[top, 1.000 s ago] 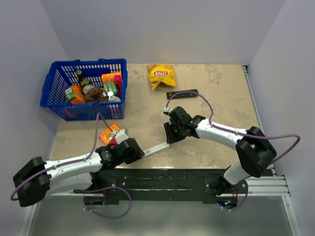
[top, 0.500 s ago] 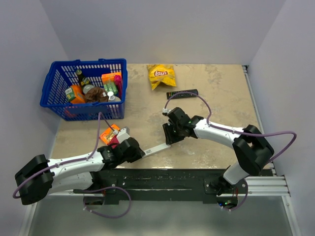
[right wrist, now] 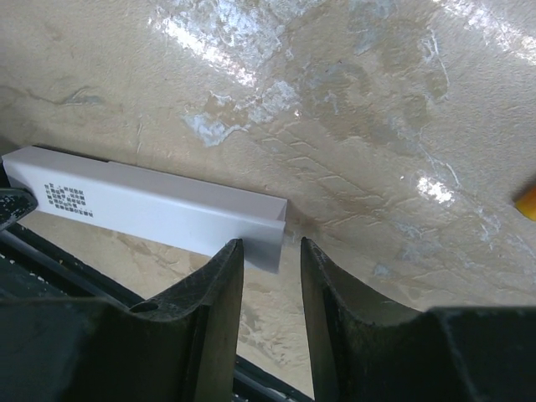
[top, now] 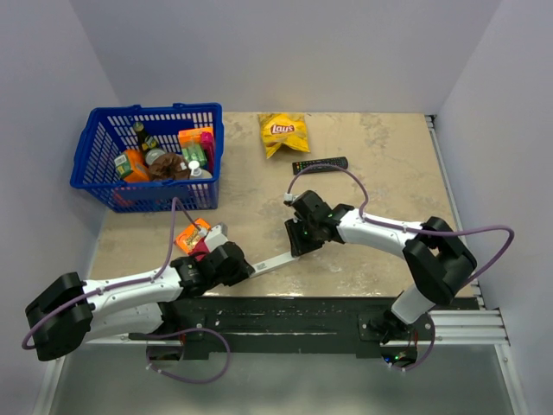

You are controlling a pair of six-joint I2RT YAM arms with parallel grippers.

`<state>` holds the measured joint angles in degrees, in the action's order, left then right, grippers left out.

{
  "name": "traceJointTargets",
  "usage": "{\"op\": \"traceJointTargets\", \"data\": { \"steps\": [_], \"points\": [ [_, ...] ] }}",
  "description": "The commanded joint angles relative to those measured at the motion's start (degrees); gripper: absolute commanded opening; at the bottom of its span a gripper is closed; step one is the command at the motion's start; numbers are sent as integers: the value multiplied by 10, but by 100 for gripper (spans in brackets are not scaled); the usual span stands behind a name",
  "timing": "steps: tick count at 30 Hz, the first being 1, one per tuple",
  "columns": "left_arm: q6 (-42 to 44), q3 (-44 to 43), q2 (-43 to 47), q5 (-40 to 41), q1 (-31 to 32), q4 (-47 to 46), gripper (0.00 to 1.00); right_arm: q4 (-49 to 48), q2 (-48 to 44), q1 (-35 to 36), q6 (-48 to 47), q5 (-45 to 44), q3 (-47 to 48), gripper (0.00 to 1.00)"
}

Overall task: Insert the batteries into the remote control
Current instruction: Load the battery cover into the remote control.

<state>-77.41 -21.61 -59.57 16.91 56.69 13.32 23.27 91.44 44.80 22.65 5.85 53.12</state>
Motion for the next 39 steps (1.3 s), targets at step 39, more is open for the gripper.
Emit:
{"op": "traceJointTargets", "data": {
  "steps": [39],
  "points": [
    [86, -3, -18, 8, -24, -79, 12, 74, -11, 80, 21, -83, 85, 27]
  ]
}}
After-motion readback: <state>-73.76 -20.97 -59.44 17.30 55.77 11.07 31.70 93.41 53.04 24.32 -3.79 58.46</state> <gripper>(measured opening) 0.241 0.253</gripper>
